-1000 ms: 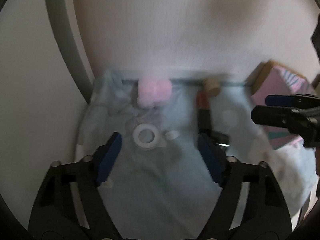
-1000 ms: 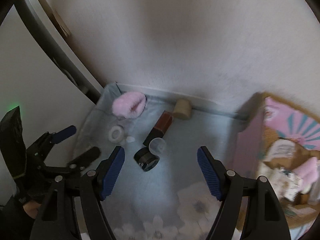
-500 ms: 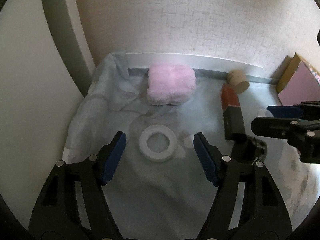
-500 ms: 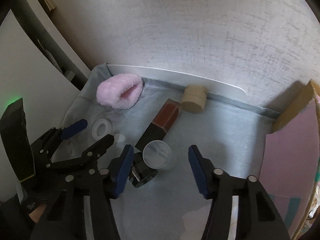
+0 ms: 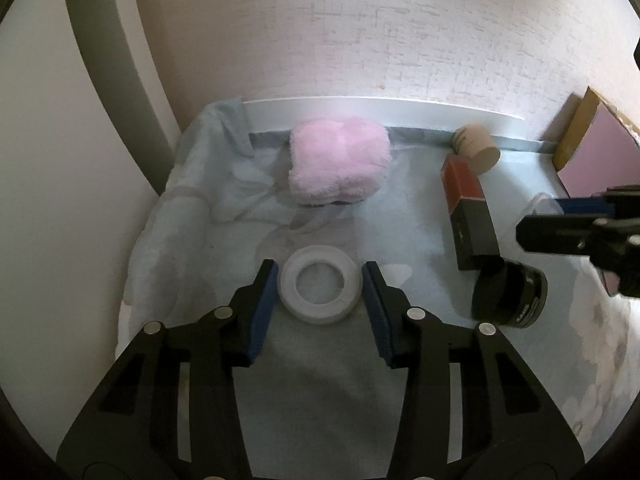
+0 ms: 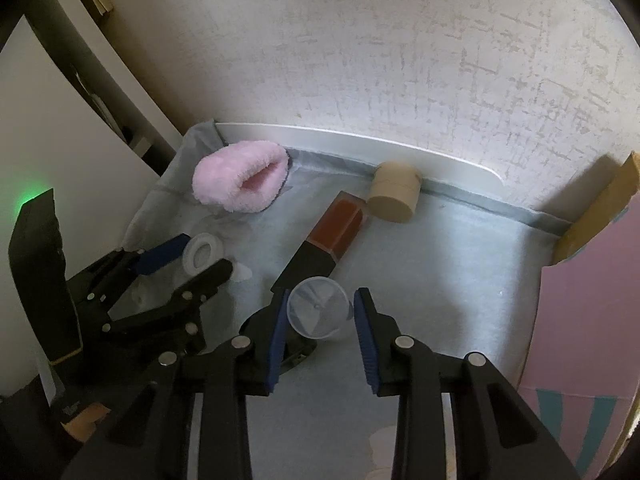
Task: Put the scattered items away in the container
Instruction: 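Grasp the white tape ring with left tool while right tool grasps clear plastic cup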
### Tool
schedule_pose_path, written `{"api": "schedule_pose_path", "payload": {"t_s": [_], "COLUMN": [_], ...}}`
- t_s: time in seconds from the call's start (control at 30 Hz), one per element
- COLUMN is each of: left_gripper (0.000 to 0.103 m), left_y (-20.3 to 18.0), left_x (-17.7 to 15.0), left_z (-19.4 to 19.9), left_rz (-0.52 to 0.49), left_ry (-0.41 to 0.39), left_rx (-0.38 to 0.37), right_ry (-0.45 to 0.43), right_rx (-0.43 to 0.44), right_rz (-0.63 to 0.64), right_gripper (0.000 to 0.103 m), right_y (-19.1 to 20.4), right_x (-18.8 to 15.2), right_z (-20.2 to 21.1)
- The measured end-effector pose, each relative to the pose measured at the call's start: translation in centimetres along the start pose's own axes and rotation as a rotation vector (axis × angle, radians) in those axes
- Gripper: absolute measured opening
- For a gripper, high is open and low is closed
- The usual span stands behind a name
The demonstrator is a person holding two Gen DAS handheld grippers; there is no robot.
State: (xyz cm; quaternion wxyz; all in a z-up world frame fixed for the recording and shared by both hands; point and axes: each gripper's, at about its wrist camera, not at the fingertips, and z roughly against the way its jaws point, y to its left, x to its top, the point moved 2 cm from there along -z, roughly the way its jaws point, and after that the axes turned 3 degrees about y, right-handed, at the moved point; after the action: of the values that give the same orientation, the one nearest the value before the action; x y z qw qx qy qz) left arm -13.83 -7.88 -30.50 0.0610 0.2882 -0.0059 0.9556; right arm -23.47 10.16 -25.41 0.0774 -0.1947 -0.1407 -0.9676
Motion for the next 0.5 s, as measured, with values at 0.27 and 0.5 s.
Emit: {"api": "schedule_pose_path", "payload": {"t_s": [0.27, 0.5], "left_gripper": [0.039, 0.039], "left_y": [0.2, 0.6], "left_x": [0.8, 3.7], "left_z": [3.0, 8.7], "left_rz": [0.025, 0.045], "left_ry": [-0.035, -0.079], "left_rx": [-0.019, -0.073], "right_ry": [-0.037, -0.074], "right_rx": [-0.008, 0.010], "right_rz": [0.009, 0.020], "right_gripper": [0.029, 0.029], "right_y": [0.3, 0.3], "right_x": [0.3, 0.5], "right_z": [2.1, 7.2]}}
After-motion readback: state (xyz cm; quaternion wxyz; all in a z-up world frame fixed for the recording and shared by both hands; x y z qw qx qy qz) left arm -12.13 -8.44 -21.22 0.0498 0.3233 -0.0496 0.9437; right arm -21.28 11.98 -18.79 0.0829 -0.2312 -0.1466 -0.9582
